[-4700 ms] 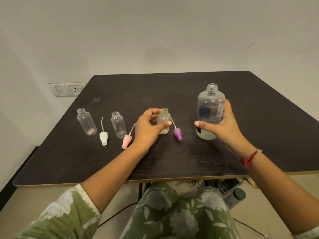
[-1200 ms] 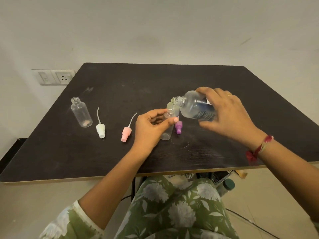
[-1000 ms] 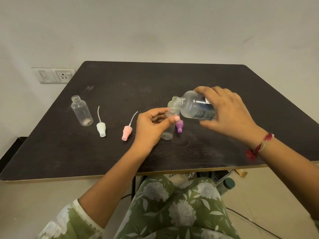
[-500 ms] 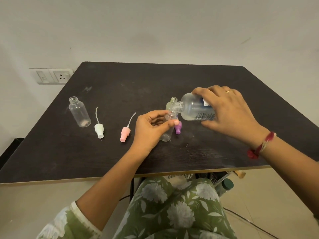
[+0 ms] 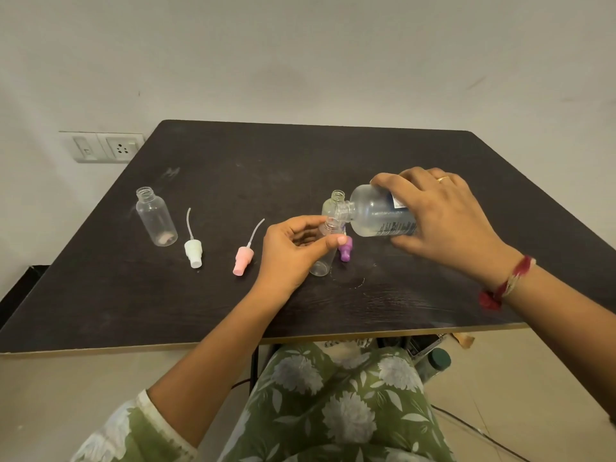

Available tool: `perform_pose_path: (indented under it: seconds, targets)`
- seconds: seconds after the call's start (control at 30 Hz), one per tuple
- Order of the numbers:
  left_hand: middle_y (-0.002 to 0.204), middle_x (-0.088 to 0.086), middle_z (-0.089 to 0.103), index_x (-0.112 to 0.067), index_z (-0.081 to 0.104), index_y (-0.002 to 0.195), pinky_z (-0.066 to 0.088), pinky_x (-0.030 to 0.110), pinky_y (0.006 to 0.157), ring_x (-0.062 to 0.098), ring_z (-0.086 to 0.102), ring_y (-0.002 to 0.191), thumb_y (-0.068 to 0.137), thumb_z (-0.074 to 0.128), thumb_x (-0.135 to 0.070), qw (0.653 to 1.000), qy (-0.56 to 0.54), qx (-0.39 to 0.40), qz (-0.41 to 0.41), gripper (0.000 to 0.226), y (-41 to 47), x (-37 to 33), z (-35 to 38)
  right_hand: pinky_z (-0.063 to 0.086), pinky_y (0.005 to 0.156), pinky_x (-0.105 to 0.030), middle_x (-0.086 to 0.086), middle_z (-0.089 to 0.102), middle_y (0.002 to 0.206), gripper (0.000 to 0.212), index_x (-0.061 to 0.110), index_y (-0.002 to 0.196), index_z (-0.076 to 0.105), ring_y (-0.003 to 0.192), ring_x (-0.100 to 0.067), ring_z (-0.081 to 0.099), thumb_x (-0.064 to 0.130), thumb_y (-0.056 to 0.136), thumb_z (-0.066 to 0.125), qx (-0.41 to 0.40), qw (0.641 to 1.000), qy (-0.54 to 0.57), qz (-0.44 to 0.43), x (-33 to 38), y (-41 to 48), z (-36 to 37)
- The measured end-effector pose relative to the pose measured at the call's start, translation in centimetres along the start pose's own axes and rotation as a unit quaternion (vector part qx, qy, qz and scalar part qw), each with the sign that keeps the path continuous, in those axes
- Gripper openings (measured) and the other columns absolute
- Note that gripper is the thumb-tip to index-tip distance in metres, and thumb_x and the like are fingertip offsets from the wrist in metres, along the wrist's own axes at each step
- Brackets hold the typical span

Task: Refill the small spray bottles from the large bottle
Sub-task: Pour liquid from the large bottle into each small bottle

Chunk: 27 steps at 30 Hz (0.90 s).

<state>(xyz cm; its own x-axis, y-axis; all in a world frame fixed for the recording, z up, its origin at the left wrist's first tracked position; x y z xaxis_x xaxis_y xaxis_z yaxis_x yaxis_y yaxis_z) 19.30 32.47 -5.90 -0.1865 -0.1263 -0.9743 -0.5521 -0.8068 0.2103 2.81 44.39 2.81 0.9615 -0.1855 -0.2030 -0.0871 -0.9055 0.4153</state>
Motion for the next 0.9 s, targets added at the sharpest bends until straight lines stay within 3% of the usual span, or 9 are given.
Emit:
perform_pose_path:
  seconds: [0.9]
  targets:
    - [0.097, 0.007, 0.075, -0.006, 0.071, 0.107, 0.056, 0.037, 0.089, 0.018, 0.072, 0.094, 0.057, 0.084, -0.033, 1.0, 0.017, -0.002, 0.005, 0.058, 0.3, 0.75, -0.03, 0.043, 0.085, -0.044, -0.009, 0.057, 0.108, 0.068, 0.026, 0.128, 0.042, 0.096, -0.031, 0.056, 0.033, 0.069, 0.074, -0.001, 0.999, -0.037, -0.019, -0.4, 0.04, -0.37]
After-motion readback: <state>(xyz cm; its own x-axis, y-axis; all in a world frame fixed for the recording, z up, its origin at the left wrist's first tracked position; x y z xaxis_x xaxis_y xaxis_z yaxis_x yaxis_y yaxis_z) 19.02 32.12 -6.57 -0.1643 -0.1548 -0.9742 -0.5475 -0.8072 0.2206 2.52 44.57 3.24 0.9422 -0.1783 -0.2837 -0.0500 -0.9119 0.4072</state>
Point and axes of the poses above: each hand's wrist, its own y-axis towards the middle knuckle, its own z-axis out of the palm, x = y × z, the point moved 1 cm from there along y, towards the middle knuckle
